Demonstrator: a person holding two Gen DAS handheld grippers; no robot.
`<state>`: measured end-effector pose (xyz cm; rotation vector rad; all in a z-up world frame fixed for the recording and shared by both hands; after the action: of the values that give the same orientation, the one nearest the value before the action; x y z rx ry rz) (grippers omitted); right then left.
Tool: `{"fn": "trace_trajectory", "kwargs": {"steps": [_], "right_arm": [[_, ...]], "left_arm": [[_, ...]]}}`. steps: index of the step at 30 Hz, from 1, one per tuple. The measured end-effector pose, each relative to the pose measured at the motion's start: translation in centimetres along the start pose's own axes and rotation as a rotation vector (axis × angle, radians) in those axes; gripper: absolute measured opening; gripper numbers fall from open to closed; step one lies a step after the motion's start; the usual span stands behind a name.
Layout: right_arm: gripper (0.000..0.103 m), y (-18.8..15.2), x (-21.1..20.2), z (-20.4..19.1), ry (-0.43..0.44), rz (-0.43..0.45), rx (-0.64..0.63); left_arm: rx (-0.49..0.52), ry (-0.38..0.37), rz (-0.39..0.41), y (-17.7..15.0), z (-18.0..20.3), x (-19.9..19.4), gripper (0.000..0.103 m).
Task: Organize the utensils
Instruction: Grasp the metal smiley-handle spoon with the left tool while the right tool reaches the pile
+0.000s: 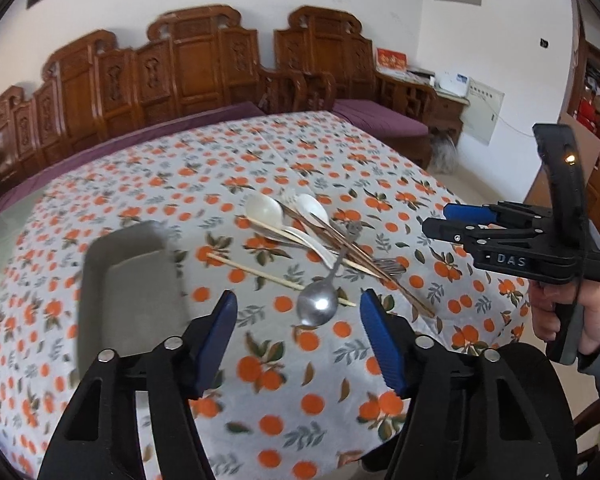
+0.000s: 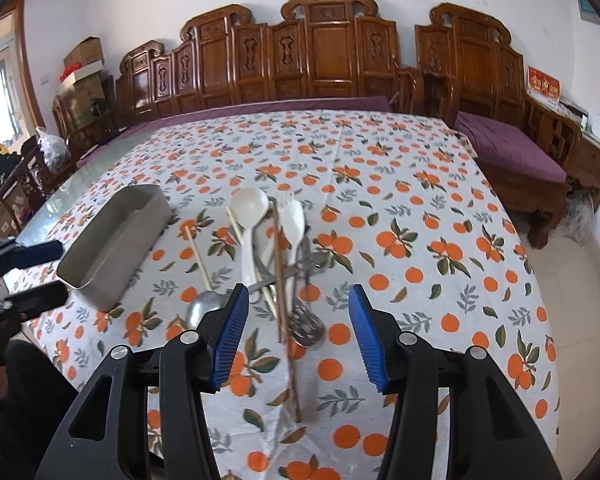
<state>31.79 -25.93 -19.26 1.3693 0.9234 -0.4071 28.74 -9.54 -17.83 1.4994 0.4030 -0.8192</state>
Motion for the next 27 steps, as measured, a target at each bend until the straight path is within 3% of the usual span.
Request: {"fn": "trace_trajectory", "kwargs": {"steps": [7,14,20,27], "right_arm": [[0.054,-0.8,1.1,1.8,0.005,-0.025,0.052],[0.054,-1.5,2.0,2.2,0.011,-0.054,0.065],[0.054,-1.7,2.2,2.1,0.020,-0.064,0.068],[0.054,-1.9,2.4,1.6,0.026,-0.071,0.058]], "left_arm": [[0.035,-0.044,-0.073,0.3,1.6,6.6,0.045],[0.009,-0.091,-0.156,0.0,1.7,12.5,0.034],[0.034,-0.103,-0.204,-0.1,2.2,15.0,0.022],[0.073,-0.100,-0.272,-0.6,2.5,16.4,0.021]]}}
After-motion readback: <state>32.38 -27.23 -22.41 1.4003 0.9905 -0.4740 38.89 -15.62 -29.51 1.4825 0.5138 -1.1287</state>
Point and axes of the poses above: each gripper's, at about its wrist camera, not at the fingertips, and x roughly the way its jaws point, z to its right, y to its top, the point moved 9 cm from there along x, roughly the way its jaws point, and after that the axes turned 2 degrees about -y, right-handed, at the moved point
